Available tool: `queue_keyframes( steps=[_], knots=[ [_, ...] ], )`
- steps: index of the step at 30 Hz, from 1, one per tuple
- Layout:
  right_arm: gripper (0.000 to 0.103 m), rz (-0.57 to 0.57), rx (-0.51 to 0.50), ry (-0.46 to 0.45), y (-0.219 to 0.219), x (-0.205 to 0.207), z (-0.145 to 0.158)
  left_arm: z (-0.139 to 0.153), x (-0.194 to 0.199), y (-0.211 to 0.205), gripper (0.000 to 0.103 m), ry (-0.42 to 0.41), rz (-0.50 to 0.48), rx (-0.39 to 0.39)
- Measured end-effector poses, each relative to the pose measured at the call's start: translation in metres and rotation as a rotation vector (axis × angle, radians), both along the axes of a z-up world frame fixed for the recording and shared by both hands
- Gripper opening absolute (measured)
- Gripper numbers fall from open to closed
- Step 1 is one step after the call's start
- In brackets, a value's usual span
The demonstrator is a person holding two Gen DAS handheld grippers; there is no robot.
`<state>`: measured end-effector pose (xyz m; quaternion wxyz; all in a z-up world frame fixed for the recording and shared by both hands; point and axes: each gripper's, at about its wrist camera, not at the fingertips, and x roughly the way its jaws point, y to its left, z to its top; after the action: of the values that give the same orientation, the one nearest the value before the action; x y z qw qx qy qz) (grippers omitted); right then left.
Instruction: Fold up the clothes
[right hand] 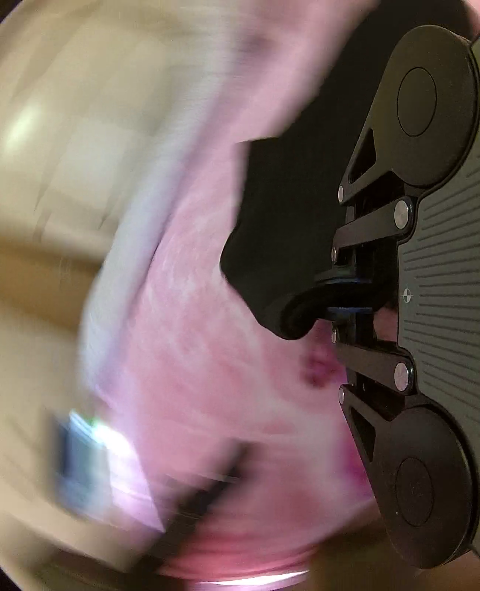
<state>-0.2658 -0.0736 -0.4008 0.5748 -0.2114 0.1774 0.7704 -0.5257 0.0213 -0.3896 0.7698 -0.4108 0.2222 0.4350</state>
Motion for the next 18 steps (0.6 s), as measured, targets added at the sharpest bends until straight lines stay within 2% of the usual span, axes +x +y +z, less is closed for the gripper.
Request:
queue_keyframes(
  steps=[2, 4, 6, 8, 10, 14, 16, 18],
  knots=[
    [0.009, -0.141, -0.036, 0.331, 0.002, 0.055, 0.015, 0.007, 0.016, 0.008, 0.034, 0.005, -0.030, 0.017],
    [0.009, -0.263, -0.034, 0.602, -0.006, 0.108, 0.023, 0.013, 0.035, 0.015, 0.034, 0.008, -0.068, 0.039],
    [0.009, -0.358, 0.009, 0.752, -0.019, 0.153, 0.031, 0.020, 0.060, 0.022, 0.034, 0.004, -0.116, 0.064],
    [0.009, -0.462, 0.074, 0.797, -0.037, 0.193, 0.037, 0.025, 0.089, 0.028, 0.034, -0.010, -0.169, 0.083],
    [0.009, -0.568, 0.102, 0.798, -0.053, 0.226, 0.036, 0.023, 0.118, 0.032, 0.034, -0.015, -0.219, 0.082],
    [0.009, -0.751, 0.045, 0.819, -0.067, 0.282, 0.006, 0.015, 0.177, 0.036, 0.034, -0.020, -0.317, 0.065],
    [0.009, -0.775, 0.005, 0.851, -0.066, 0.299, -0.008, 0.011, 0.206, 0.038, 0.034, -0.022, -0.367, 0.057],
    [0.009, -0.743, 0.047, 0.809, -0.066, 0.302, 0.002, 0.009, 0.223, 0.038, 0.034, -0.015, -0.393, 0.056]
  ],
)
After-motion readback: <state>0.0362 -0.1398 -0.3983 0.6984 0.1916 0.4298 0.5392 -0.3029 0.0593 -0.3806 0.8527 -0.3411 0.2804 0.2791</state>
